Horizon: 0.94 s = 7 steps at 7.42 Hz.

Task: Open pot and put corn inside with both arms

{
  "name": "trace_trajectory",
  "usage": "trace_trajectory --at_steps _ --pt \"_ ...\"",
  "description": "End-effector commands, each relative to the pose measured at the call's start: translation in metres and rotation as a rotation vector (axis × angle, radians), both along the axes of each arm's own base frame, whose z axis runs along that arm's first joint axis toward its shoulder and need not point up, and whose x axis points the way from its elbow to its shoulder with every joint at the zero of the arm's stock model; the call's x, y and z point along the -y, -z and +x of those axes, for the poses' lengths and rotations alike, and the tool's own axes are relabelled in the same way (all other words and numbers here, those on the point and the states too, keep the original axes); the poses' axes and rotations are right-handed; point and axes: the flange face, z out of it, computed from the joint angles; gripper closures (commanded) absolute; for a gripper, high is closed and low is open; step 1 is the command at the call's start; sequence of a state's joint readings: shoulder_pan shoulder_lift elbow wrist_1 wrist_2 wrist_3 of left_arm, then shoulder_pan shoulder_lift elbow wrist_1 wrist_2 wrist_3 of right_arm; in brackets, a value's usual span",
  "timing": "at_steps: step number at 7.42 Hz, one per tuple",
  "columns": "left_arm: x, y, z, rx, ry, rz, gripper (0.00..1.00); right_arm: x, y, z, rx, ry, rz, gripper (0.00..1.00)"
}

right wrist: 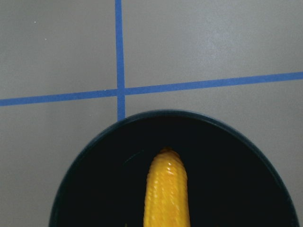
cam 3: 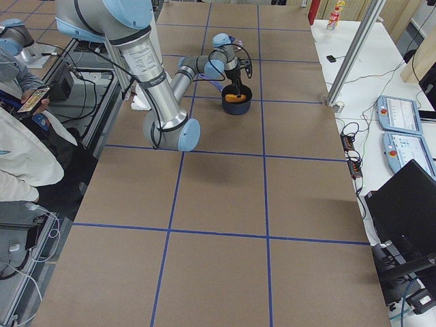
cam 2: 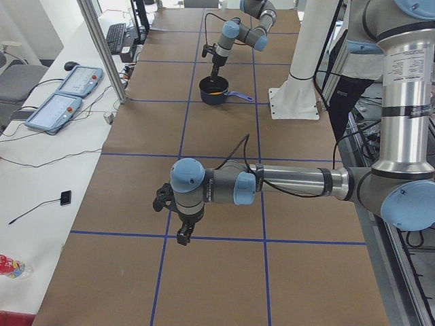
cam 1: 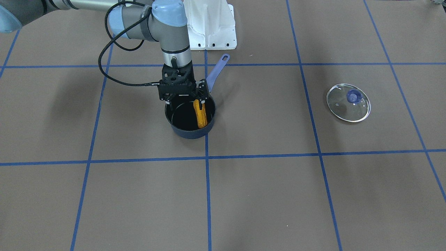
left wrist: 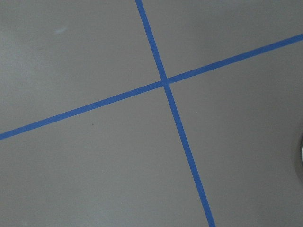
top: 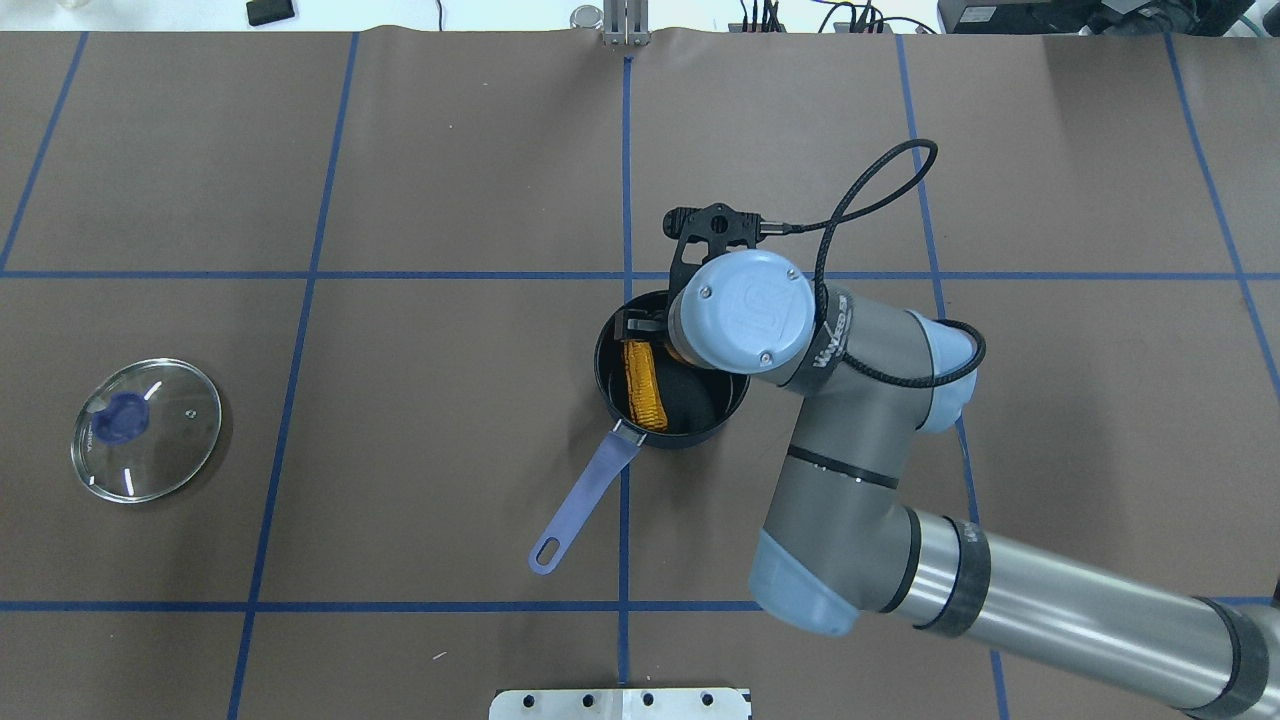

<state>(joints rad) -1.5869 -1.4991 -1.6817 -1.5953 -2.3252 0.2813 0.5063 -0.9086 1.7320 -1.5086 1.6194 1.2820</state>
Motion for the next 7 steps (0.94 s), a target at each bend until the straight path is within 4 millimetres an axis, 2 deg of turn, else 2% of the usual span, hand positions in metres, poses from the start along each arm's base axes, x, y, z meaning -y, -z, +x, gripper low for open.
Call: trace_trajectory --at_steps 1,3,4,5,6,7 --pt "-0.003 -0.012 0.000 0.001 0.001 -0.023 0.01 0.074 -0.007 0.079 -0.005 0.117 0.028 0.00" --pt "-0.008 -0.021 0.000 0.000 0.005 -0.046 0.00 0.150 -0.047 0.155 -0.040 0.248 0.041 0.00" --pt "-0.008 -0.024 0.000 -0.002 0.014 -0.073 0.01 0.174 -0.081 0.201 -0.072 0.302 0.070 0.00" --pt "-0.008 -0.020 0.001 -0.022 0.106 -0.159 0.01 0.189 -0.122 0.259 -0.088 0.345 0.088 0.00" --pt "-0.008 -0.016 0.001 -0.029 0.150 -0.192 0.01 0.194 -0.164 0.314 -0.096 0.386 0.107 0.00" --pt "-0.007 -0.010 0.003 -0.053 0.153 -0.192 0.01 0.188 -0.211 0.358 -0.108 0.417 0.107 0.00"
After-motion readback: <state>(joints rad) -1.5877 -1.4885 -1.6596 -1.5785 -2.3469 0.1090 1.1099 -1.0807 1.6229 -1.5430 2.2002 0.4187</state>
